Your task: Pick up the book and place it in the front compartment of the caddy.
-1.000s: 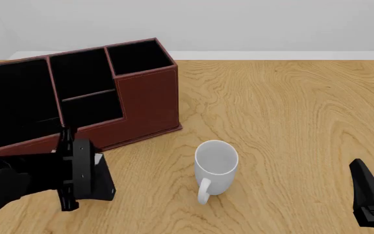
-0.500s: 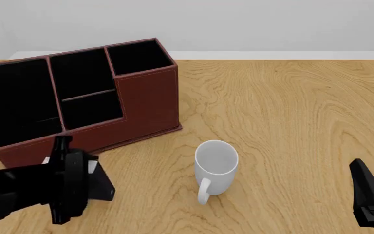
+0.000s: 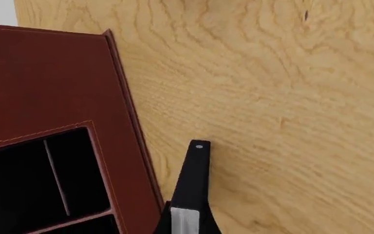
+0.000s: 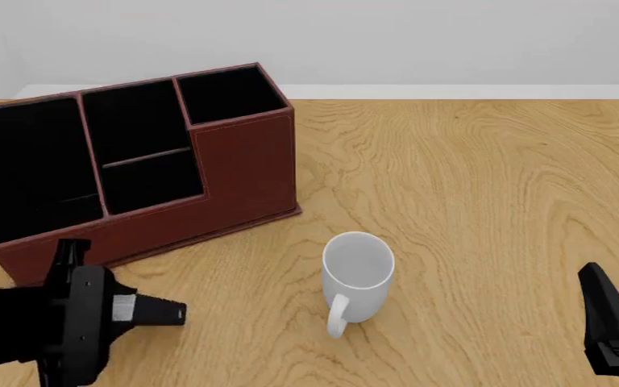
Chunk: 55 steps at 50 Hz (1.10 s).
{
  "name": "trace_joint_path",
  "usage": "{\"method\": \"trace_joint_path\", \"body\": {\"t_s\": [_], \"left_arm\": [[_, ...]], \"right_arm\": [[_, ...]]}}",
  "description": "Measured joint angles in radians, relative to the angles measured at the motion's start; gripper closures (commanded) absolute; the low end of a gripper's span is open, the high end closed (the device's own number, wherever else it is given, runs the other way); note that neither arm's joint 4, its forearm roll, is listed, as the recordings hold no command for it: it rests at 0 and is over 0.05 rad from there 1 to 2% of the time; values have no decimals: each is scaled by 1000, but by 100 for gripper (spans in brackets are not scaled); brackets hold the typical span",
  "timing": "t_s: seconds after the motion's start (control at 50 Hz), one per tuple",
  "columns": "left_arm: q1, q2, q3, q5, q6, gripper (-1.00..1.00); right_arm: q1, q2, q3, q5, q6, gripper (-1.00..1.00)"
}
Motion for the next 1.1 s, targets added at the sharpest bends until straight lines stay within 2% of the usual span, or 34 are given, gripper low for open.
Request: {"method": "trace_joint_path", "body": {"t_s": [0.14,0.36,0.78,0.9,1.1], "left_arm": [[19,-23,4,52,17,100],[12,-9,-20,100,-13,100],[59,-19,-134,171,20,100],[68,-42,-196,226,42,100],[86,-59,-357,359,95,100]], "right_arm": [[0,0,0,0,0,-100],[0,0,0,0,0,-100],[0,0,0,0,0,-100],[0,0,0,0,0,-100],[0,0,0,0,0,-100]]}}
